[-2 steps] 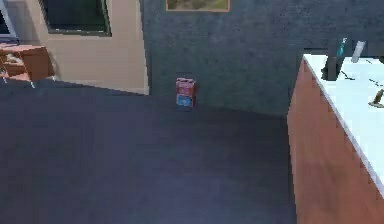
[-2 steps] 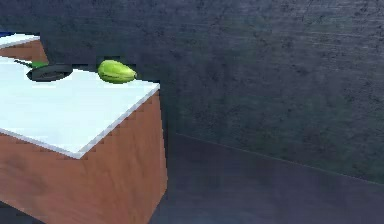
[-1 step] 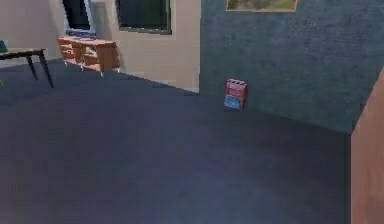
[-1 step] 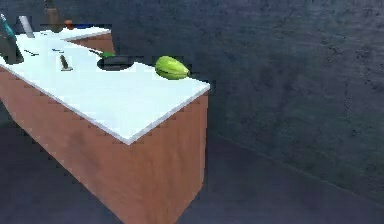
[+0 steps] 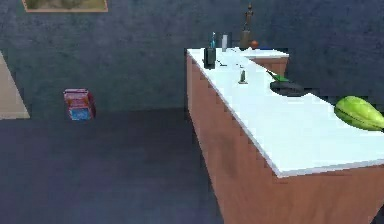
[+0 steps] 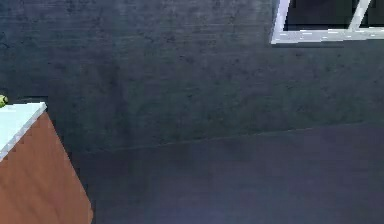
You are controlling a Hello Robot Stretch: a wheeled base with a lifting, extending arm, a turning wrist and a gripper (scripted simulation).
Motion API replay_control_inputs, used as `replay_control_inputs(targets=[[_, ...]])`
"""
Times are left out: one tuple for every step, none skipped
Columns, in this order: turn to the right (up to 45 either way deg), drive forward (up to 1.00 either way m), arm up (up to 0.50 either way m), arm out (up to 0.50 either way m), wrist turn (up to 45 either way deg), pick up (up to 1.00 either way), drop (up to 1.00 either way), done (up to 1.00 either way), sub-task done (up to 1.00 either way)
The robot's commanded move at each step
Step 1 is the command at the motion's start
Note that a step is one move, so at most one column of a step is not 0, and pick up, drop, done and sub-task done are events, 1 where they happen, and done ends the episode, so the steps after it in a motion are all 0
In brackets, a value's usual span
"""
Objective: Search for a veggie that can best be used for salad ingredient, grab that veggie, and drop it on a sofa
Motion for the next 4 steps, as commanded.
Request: replay_control_inputs(targets=[[45.0,0.00,0.00,0.00,0.0,0.00,0.00,0.00,0.00],[21.0,0.00,0.00,0.00,0.0,0.00,0.00,0.00,0.00],[0.0,1.00,0.00,0.00,0.0,0.00,0.00,0.00,0.00],[9.0,0.00,0.00,0.00,0.0,0.00,0.00,0.00,0.00]])
